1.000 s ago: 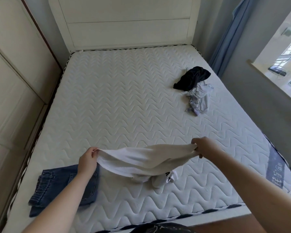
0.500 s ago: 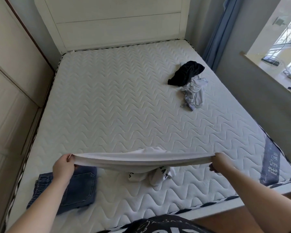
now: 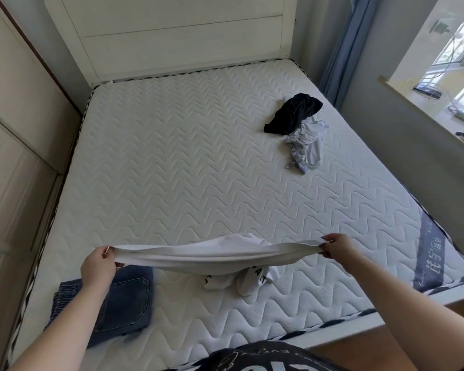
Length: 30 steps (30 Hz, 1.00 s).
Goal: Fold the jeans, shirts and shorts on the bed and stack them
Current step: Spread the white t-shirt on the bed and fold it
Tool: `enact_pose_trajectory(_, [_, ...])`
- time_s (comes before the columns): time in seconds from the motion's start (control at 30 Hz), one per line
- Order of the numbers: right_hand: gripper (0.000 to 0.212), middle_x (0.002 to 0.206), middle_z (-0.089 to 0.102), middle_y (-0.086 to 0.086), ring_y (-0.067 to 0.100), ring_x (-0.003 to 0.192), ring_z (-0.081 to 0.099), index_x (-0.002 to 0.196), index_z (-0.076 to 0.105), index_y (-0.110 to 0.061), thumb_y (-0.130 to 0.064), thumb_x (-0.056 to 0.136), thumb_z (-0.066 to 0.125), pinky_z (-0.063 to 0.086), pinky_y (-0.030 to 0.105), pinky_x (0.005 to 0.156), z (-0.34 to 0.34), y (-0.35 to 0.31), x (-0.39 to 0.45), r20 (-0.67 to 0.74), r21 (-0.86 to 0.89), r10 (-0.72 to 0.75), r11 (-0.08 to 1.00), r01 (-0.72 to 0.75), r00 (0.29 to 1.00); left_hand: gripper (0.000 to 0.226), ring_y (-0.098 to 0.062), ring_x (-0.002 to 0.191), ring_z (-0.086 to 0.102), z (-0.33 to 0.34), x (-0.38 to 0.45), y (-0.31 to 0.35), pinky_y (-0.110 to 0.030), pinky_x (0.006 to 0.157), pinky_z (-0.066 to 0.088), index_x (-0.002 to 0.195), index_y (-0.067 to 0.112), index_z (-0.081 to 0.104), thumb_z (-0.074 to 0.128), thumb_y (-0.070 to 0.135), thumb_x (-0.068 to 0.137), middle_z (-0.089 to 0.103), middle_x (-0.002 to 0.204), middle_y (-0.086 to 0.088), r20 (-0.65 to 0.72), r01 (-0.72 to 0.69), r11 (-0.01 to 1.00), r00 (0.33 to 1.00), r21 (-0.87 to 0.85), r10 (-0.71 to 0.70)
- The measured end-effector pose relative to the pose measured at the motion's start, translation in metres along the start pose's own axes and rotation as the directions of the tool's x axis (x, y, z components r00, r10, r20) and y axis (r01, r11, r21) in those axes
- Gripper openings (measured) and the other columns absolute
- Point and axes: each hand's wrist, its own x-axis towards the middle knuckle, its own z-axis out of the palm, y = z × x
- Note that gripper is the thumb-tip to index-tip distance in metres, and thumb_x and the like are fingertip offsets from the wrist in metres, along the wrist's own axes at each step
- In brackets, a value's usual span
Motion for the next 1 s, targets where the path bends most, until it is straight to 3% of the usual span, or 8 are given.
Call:
enact_pose_trajectory(0.1, [0.029, 0.059, 0.068, 0.007, 0.013, 0.048, 0.065, 0.086, 0.071, -0.008, 0.006, 0.090, 0.046, 0.049, 0.019, 0.047, -0.005, 0.000, 0.001, -0.006, -0.388, -0.124, 0.915, 0.112, 0.992, 0.023, -0.027, 0.071, 0.067, -0.006, -0.001, -0.001, -0.037, 0.064, 0.049, 0.104, 0.013, 0.064, 0.044, 0.026, 0.102, 0.068, 0.085, -0.010, 0.025, -0.059, 0.997, 0.998, 0.059, 0.057])
enact_pose_trajectory(0.2, [0.026, 0.072, 0.067, 0.003, 0.013, 0.057, 0.067, 0.091, 0.068, -0.011, 0.003, 0.089, 0.046, 0.050, 0.022, 0.052, -0.008, 0.004, 0.001, 0.068, -0.676, -0.181, 0.715, 0.178, 0.981, 0.019, -0.024, 0.066, 0.066, -0.014, -0.002, -0.001, -0.034, 0.064, 0.048, 0.101, 0.013, 0.066, 0.049, 0.021, 0.101, 0.068, 0.077, -0.007, 0.093, -0.176, 0.976, 0.982, 0.131, 0.165])
enact_pose_trajectory(0.3, [0.045, 0.095, 0.065, 0.006, 0.015, 0.068, 0.062, 0.119, 0.060, -0.025, 0.003, 0.085, 0.051, 0.056, 0.030, 0.066, -0.008, 0.006, -0.002, 0.133, -0.813, -0.204, 0.537, 0.224, 0.970, 0.014, -0.018, 0.062, 0.067, -0.018, -0.003, 0.002, -0.026, 0.059, 0.049, 0.098, 0.014, 0.068, 0.055, 0.018, 0.098, 0.068, 0.073, -0.002, 0.167, -0.265, 0.948, 0.957, 0.173, 0.237])
enact_pose_trajectory(0.37, [0.039, 0.099, 0.065, 0.006, 0.018, 0.078, 0.064, 0.102, 0.064, -0.026, 0.005, 0.080, 0.055, 0.058, 0.031, 0.072, -0.005, 0.007, -0.003, 0.198, -0.829, -0.154, 0.500, 0.249, 0.968, 0.012, -0.016, 0.059, 0.068, -0.018, -0.003, 0.005, -0.022, 0.058, 0.049, 0.098, 0.012, 0.069, 0.058, 0.016, 0.097, 0.069, 0.073, -0.002, 0.205, -0.302, 0.935, 0.943, 0.188, 0.264])
enact_pose_trajectory(0.5, [0.033, 0.078, 0.069, 0.012, 0.021, 0.064, 0.066, 0.094, 0.073, -0.006, 0.010, 0.086, 0.046, 0.054, 0.028, 0.060, 0.001, 0.024, 0.003, 0.219, -0.672, -0.011, 0.724, 0.159, 0.976, 0.013, -0.014, 0.060, 0.063, -0.018, -0.001, 0.003, -0.020, 0.057, 0.045, 0.102, 0.009, 0.071, 0.062, 0.013, 0.094, 0.068, 0.075, -0.003, 0.251, -0.376, 0.886, 0.917, 0.274, 0.311])
enact_pose_trajectory(0.6, [0.024, 0.072, 0.071, 0.021, 0.025, 0.062, 0.063, 0.077, 0.071, 0.001, 0.007, 0.088, 0.051, 0.056, 0.034, 0.067, -0.003, 0.042, -0.002, 0.201, -0.538, 0.042, 0.840, 0.074, 0.979, 0.016, -0.018, 0.071, 0.057, -0.018, -0.002, -0.004, -0.029, 0.065, 0.041, 0.105, 0.007, 0.072, 0.064, 0.009, 0.091, 0.072, 0.085, -0.008, 0.289, -0.417, 0.847, 0.899, 0.329, 0.330])
enact_pose_trajectory(0.8, [0.030, 0.053, 0.065, -0.002, 0.013, 0.051, 0.058, 0.061, 0.070, -0.013, -0.023, 0.088, 0.070, 0.044, 0.019, 0.053, -0.002, 0.063, -0.013, 0.236, -0.604, 0.040, 0.789, 0.114, 0.971, 0.015, -0.013, 0.067, 0.058, -0.015, -0.014, -0.009, -0.028, 0.061, 0.043, 0.091, 0.021, 0.071, 0.064, 0.008, 0.091, 0.070, 0.076, 0.000, 0.349, -0.433, 0.848, 0.879, 0.305, 0.323])
enact_pose_trajectory(1.0, [0.032, 0.064, 0.058, -0.001, 0.017, 0.065, 0.059, 0.067, 0.056, -0.016, -0.027, 0.098, 0.053, 0.037, 0.025, 0.050, 0.003, 0.063, -0.008, 0.061, -0.720, -0.022, 0.691, 0.060, 0.998, 0.019, -0.018, 0.069, 0.060, -0.013, -0.021, -0.014, -0.028, 0.060, 0.041, 0.087, 0.021, 0.070, 0.063, 0.004, 0.089, 0.064, 0.071, 0.003, 0.397, -0.430, 0.832, 0.873, 0.350, 0.284])
